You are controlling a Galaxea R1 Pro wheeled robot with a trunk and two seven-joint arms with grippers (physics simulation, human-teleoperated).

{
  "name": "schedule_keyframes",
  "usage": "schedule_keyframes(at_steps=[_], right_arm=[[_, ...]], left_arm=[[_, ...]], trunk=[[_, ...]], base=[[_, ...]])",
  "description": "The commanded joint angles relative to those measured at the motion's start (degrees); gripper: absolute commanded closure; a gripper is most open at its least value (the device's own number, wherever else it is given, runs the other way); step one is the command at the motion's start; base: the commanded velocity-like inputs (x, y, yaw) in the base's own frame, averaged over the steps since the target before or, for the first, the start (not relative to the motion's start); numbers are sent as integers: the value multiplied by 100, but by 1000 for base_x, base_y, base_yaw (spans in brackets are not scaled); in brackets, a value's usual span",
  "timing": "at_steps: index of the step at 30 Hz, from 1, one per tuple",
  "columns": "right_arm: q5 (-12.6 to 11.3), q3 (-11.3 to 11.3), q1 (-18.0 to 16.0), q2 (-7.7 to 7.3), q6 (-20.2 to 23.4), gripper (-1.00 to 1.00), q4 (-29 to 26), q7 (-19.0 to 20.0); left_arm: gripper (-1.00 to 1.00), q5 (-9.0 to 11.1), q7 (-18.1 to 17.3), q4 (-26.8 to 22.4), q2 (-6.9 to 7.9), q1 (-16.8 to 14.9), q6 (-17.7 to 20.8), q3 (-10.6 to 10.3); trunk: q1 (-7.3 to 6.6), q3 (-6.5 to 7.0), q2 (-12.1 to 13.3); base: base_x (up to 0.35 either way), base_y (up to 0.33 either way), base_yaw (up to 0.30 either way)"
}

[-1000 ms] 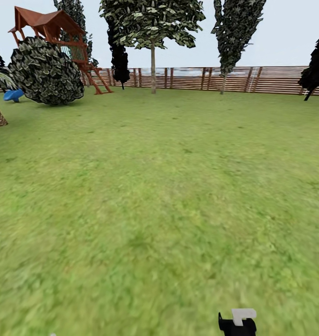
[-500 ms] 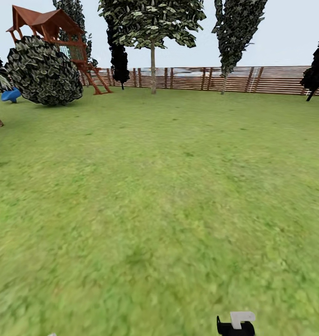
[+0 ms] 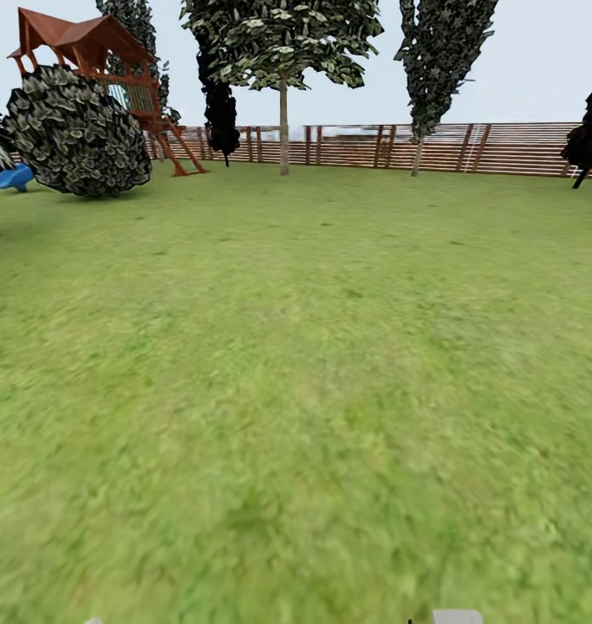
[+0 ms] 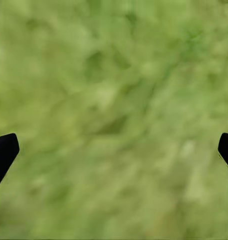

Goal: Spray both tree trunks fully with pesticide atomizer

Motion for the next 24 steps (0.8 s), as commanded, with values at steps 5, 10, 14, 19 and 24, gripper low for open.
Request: schedule_keyframes(at_steps=[5,10,14,19,24], right_arm=[[61,-41,-1,0,-16,-100,7,-21],[61,-41,3,0,-16,-100,7,-22],[61,-41,1,0,-16,-100,7,-21],[61,-41,3,0,-16,-100,7,-22],[61,-41,5,0,-16,-100,7,-22]], left_arm=[[100,-29,31,31,-45,-4,-57,-2],[100,-27,31,38,-53,3,-69,5],[100,-27,31,31,-36,4,-68,6],[100,-27,35,-12,3,5,-69,34],[100,-49,31,-31,0,5,-163,320]], trunk=[[3,-5,-2],[3,-5,-2],[3,-5,-2],[3,-5,-2],[3,-5,-2]], base=[[335,0,0],[336,0,0],[335,0,0],[335,0,0],[335,0,0]])
